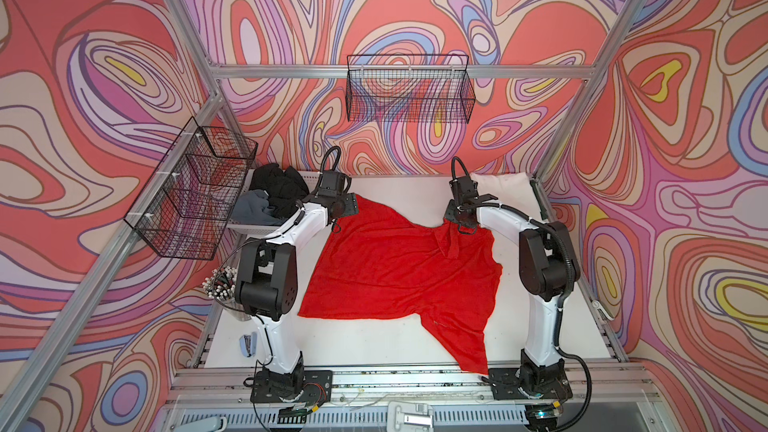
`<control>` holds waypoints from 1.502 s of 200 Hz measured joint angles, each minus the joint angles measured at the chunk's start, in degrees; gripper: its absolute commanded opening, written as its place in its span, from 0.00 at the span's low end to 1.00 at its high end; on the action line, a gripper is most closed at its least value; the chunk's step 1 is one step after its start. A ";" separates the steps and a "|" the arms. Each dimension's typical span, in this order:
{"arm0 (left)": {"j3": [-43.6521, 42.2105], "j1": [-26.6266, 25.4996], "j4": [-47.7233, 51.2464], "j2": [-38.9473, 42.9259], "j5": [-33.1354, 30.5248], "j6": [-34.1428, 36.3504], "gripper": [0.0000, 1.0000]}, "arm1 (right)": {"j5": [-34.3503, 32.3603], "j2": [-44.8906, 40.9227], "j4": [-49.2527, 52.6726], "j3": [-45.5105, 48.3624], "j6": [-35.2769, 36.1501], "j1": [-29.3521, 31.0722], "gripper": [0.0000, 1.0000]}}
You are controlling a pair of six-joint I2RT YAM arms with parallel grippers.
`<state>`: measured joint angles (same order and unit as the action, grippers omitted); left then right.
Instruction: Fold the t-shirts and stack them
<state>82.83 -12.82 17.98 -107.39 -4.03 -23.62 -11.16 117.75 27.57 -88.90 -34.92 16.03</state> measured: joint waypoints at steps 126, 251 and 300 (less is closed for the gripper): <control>0.00 0.00 0.00 0.00 0.00 0.00 0.80 | 0.61 1.57 1.16 -1.75 0.61 -0.33 0.37; 0.02 -0.02 0.02 0.00 0.00 0.00 0.80 | -2.95 4.20 2.54 -2.14 1.07 -0.63 0.15; 1.01 0.00 0.02 -0.87 0.00 0.00 0.80 | -4.44 3.89 2.97 -1.70 0.72 -0.66 0.00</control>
<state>83.83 -12.82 18.00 -108.27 -4.03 -23.62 -15.59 121.64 30.55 -90.61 -34.20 15.38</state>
